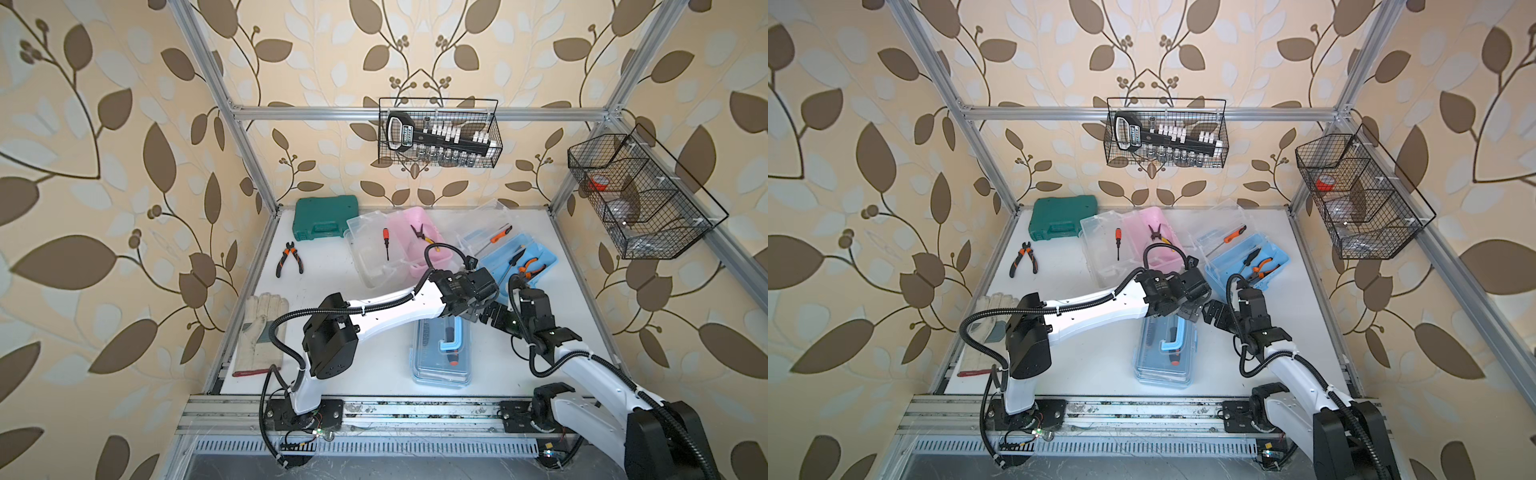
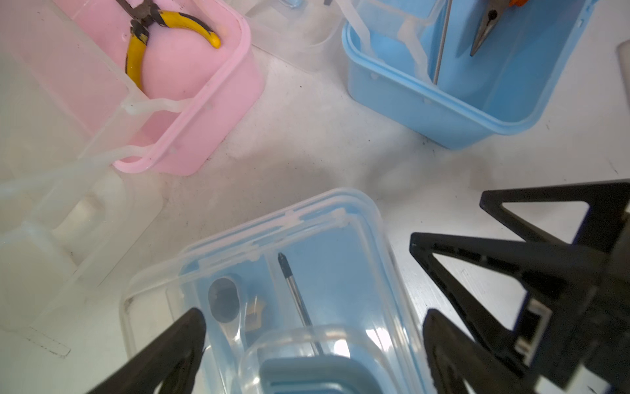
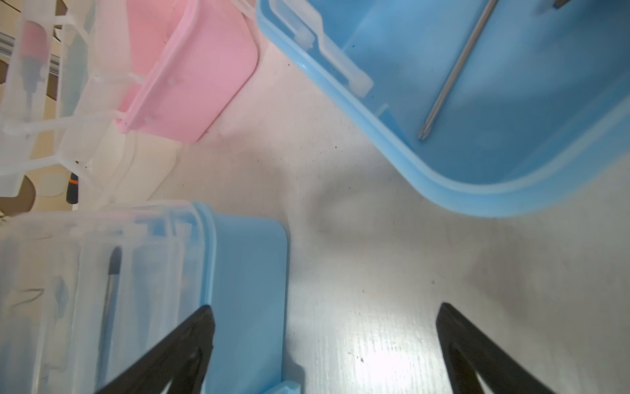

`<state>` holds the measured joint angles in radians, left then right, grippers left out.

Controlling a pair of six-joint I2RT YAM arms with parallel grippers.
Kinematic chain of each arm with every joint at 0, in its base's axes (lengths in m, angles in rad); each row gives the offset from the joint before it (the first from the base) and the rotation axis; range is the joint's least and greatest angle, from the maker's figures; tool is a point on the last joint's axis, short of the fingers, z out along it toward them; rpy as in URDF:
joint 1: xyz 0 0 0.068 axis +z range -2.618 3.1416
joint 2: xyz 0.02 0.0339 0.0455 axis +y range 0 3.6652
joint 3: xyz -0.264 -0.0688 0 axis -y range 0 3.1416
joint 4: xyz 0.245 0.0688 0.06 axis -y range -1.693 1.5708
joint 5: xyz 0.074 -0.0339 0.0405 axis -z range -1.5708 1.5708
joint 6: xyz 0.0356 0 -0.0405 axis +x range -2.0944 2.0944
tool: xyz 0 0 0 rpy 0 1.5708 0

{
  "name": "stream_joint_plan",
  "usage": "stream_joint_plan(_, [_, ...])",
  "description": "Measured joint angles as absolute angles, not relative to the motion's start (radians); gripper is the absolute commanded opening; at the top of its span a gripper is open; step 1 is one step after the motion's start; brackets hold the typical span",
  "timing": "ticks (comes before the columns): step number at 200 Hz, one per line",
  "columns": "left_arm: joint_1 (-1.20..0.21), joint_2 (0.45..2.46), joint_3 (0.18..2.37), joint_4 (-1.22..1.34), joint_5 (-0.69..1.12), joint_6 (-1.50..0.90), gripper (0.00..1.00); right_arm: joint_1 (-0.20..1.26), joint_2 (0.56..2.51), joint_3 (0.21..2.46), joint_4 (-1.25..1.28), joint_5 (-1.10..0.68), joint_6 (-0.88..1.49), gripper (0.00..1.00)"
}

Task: Close toolboxes
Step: Close the toolbox lid.

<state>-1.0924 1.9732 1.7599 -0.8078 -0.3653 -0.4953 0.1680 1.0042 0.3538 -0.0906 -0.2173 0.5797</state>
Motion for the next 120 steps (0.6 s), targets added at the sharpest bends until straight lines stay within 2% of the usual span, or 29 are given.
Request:
stream_joint_plan(68, [-1.092,1.939,1.769,-0.821,-0.31,-0.459,0.99,0.203,1.053,0.363,-0.139,-0.216,0.579,0.99])
stream_joint_plan(120, [-1.092,1.757,1.631,-0.904,-0.276,-0.495,0.99,0.309,1.062,0.371,-0.191,-0.163,0.598,0.99])
